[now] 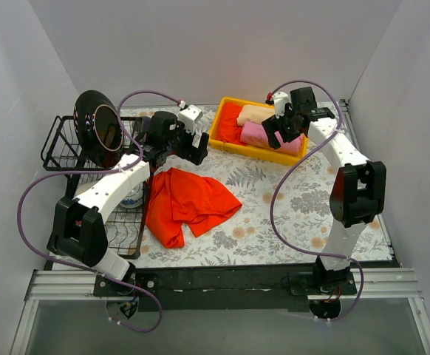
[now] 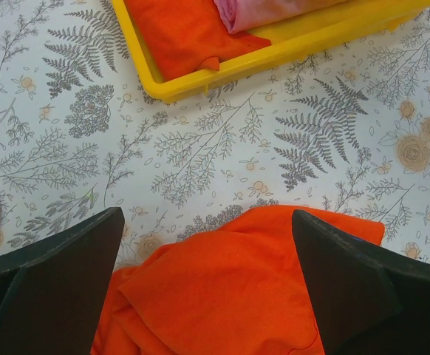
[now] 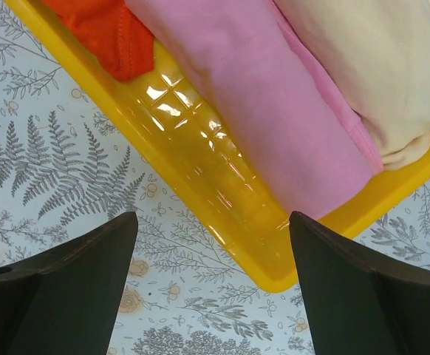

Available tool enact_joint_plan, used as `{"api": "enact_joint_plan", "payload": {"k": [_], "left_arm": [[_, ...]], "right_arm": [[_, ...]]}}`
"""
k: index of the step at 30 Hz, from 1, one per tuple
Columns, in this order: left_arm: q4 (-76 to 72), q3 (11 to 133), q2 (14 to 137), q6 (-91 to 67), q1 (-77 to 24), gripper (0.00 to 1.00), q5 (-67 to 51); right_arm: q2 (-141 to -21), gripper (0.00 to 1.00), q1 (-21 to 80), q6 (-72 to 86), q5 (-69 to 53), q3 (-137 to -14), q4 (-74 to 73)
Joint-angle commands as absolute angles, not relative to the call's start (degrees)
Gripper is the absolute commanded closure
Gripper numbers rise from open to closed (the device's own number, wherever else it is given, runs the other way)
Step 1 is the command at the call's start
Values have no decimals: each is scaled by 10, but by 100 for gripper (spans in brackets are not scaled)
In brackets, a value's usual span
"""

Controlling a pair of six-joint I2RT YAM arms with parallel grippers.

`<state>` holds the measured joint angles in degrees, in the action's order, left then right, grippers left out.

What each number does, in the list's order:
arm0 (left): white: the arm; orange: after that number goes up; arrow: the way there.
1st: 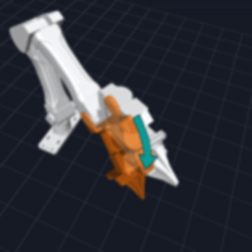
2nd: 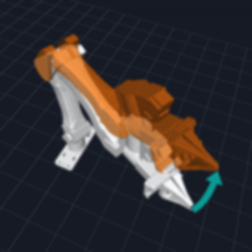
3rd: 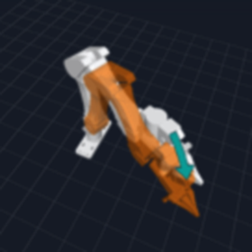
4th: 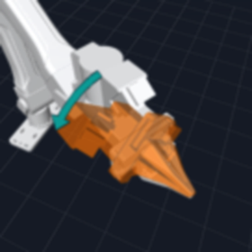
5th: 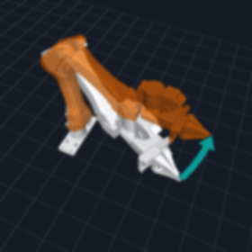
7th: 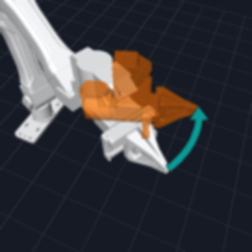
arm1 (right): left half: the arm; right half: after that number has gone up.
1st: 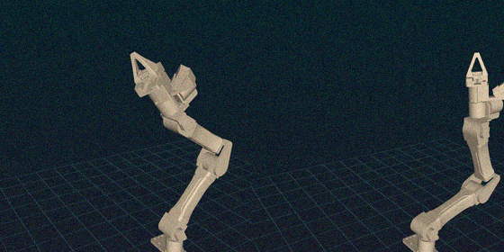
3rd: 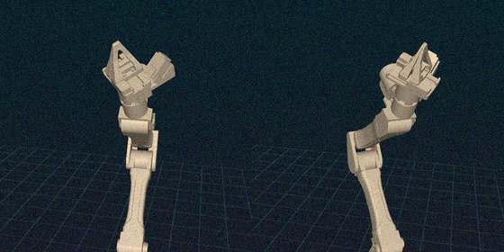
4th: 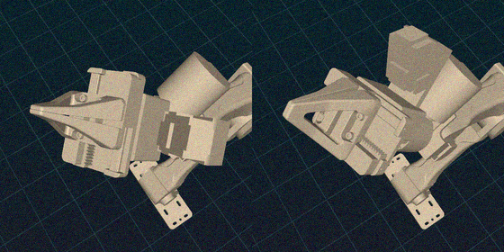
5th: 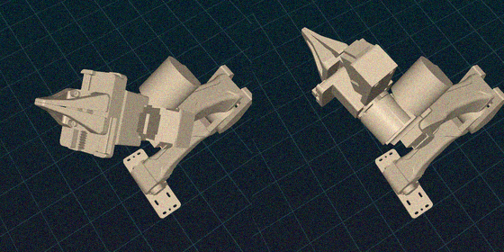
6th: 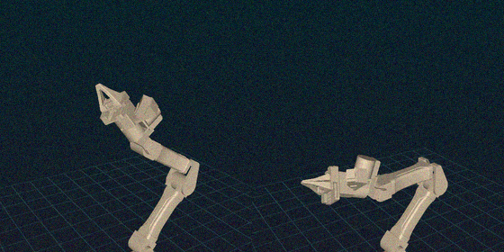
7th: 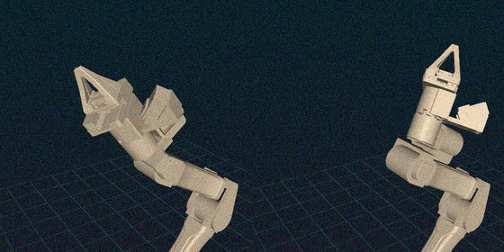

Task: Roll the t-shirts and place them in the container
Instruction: Move the bin to the center of the board.

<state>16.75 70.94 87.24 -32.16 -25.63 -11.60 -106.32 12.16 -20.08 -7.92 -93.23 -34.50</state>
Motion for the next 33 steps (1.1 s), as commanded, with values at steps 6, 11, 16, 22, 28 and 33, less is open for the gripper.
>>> {"api": "enact_joint_plan", "payload": {"k": [6, 11, 16, 22, 28, 33], "left_arm": [[172, 736, 879, -314, -257, 2, -111], [184, 733, 874, -298, -257, 2, -114], [187, 728, 867, -290, -257, 2, -105], [189, 721, 864, -282, -257, 2, -98], [192, 721, 864, -279, -257, 2, -99], [192, 725, 869, -280, -257, 2, -103]], "right_arm": [[-1087, 12, 123, -395, -216, -981, -431], [-1121, 14, 126, -441, -249, -1017, -467], [-1141, 14, 136, -490, -241, -1013, -469], [-1176, 16, 154, -525, -226, -1030, -478], [-1215, 36, 170, -565, -207, -1055, -502], [-1252, 51, 170, -617, -186, -1088, -518]]}}
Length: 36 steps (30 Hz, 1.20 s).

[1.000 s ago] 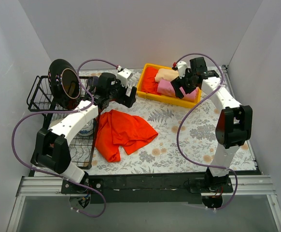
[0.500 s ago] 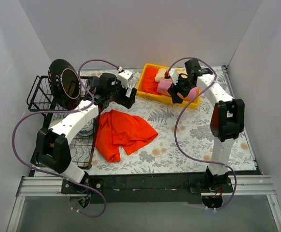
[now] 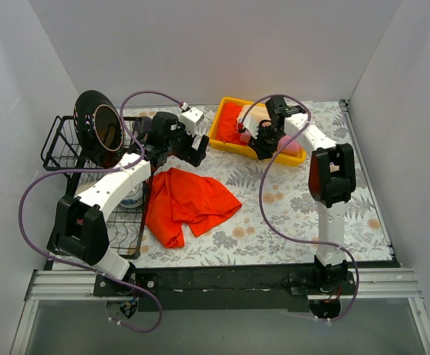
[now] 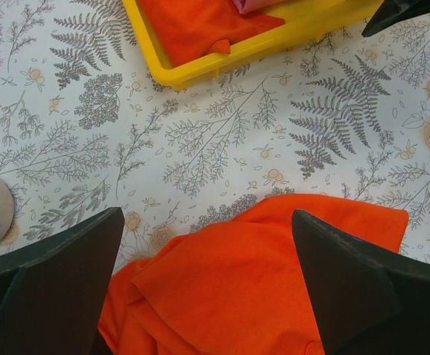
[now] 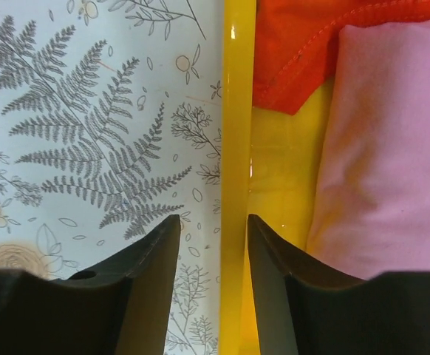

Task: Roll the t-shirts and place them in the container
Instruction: Move the bin to the center of the board.

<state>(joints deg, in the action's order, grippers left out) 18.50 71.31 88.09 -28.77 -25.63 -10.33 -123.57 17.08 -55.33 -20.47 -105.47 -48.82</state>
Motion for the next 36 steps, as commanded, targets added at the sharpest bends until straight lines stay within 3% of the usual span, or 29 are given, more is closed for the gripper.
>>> {"api": "enact_joint_plan", "payload": {"k": [1, 3, 4, 6, 7, 8, 24, 36], "left_arm": [[192, 725, 869, -280, -257, 2, -105], [192, 726, 870, -281, -257, 2, -108], [192, 726, 870, -282, -257, 2, -107], [192, 727, 870, -281, -257, 2, -108], [192, 726, 869, -282, -257, 2, -108], [192, 727, 870, -281, -257, 2, -109], [203, 724, 876, -282, -257, 2, -131], [229, 758, 902, -259, -257, 2, -112]], "right_arm": [[-1254, 51, 170, -625, -169, -1088, -516], [-1263, 58, 171, -642, -152, -1088, -512], [-1264, 70, 171, -656, -137, -1091, -511], [-1268, 83, 168, -671, -124, -1095, -512], [-1268, 97, 166, -685, -113, -1096, -513], [-1267, 99, 160, -692, -109, -1096, -513], [-1282, 99, 14, -928, -48, -1123, -514], [-1337, 99, -42, -988, -14, -1170, -467]]}}
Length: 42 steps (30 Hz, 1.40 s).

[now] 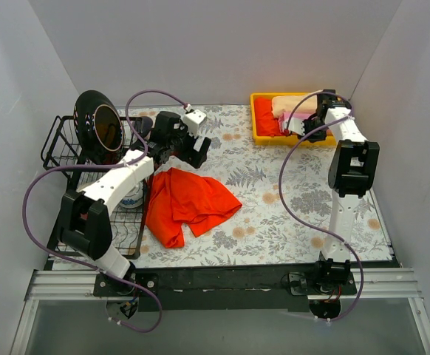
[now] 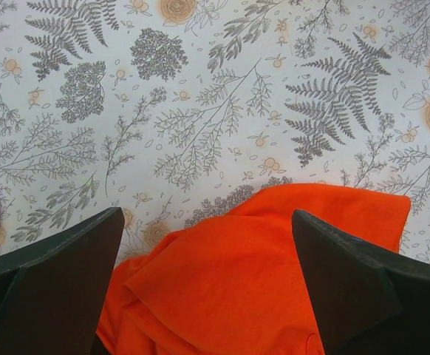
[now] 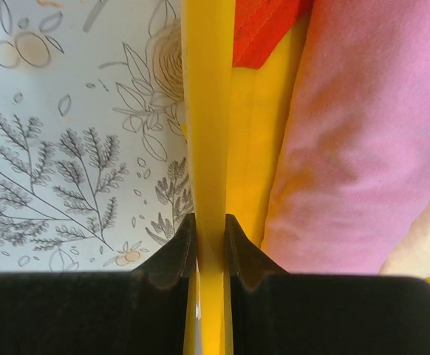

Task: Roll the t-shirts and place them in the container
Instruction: Move the bin to the center of the board.

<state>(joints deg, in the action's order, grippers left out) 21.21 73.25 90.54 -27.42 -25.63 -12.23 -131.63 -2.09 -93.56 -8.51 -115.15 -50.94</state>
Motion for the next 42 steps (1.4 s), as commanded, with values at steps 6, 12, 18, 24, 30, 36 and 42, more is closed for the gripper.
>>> {"api": "enact_joint_plan", "payload": {"k": [6, 12, 18, 24, 30, 36, 42], "left_arm": [[236, 754, 896, -253, -257, 2, -107], [238, 753, 895, -250, -257, 2, -110], [238, 758, 898, -252, -257, 2, -120], [239, 762, 904, -254, -257, 2, -127], [243, 757, 899, -250, -257, 2, -120], [245, 753, 889, -244, -257, 2, -116], [283, 732, 896, -195, -264, 2, -177]], "right_arm": [[-1339, 99, -62, -1018, -4, -1158, -433], [-1345, 99, -77, -1007, 18, -1163, -425], [-1343, 99, -91, -1000, 23, -1157, -418], [-1334, 99, -90, -1005, 29, -1131, -372], [-1354, 99, -90, -1000, 32, -1158, -351], [-1283, 53, -81, -934, 24, -1105, -305], [-1088, 23, -24, -825, -68, -1002, -365]]}}
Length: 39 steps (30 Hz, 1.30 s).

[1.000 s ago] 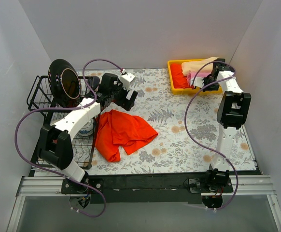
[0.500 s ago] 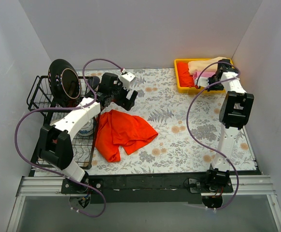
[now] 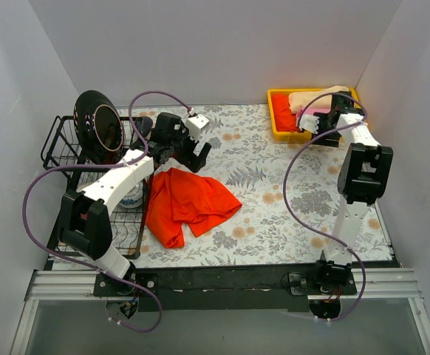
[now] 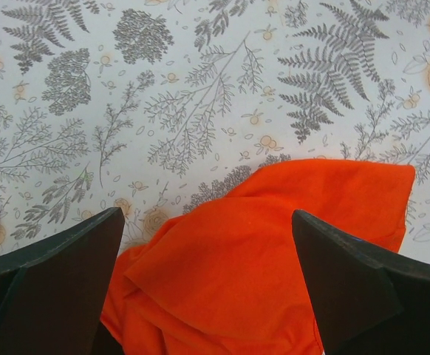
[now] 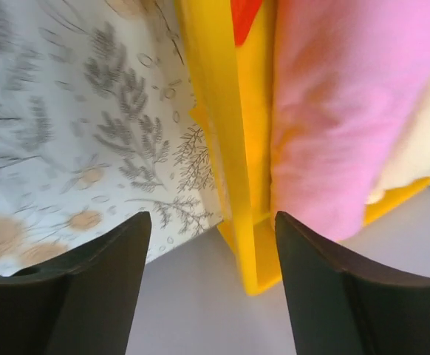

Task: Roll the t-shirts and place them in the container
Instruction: Move the bin to the center of the board, then flatten out the T-shirt at the center of the board.

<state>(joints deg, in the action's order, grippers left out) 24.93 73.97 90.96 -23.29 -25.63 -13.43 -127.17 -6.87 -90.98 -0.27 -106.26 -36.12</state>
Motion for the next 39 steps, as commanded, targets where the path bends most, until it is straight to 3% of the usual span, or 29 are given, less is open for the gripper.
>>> {"api": "enact_joint_plan", "payload": {"k": [1, 7, 11, 14, 21, 26, 27, 32, 36, 39], "left_arm": [[297, 728, 901, -187, -265, 2, -180], [426, 774, 947, -147, -267, 2, -192], [399, 777, 878, -170, -250, 2, -220], [340, 797, 833, -223, -248, 2, -230], [231, 855, 806, -315, -248, 2, -236], [317, 1117, 942, -309, -248, 2, -200], [316, 1125, 946, -272, -248, 2, -177], [312, 1074, 907, -235, -247, 2, -136], [387, 1047, 846, -218, -235, 2, -243], [385, 984, 776, -231, -233, 2, -231]], "right_arm": [[-1059, 23, -2, -801, -75, -973, -358], [-896, 25, 138, -647, -169, -791, -357], [-853, 32, 195, -474, -241, -737, -329], [-846, 36, 225, -436, -261, -719, -339], [-864, 36, 346, -485, -265, -708, -327], [-866, 34, 389, -482, -329, -677, -260], [-864, 35, 415, -483, -335, -667, -235], [-875, 39, 470, -471, -300, -647, -147], [-915, 39, 513, -517, -249, -648, -139], [-940, 39, 534, -533, -216, -664, -156]]}}
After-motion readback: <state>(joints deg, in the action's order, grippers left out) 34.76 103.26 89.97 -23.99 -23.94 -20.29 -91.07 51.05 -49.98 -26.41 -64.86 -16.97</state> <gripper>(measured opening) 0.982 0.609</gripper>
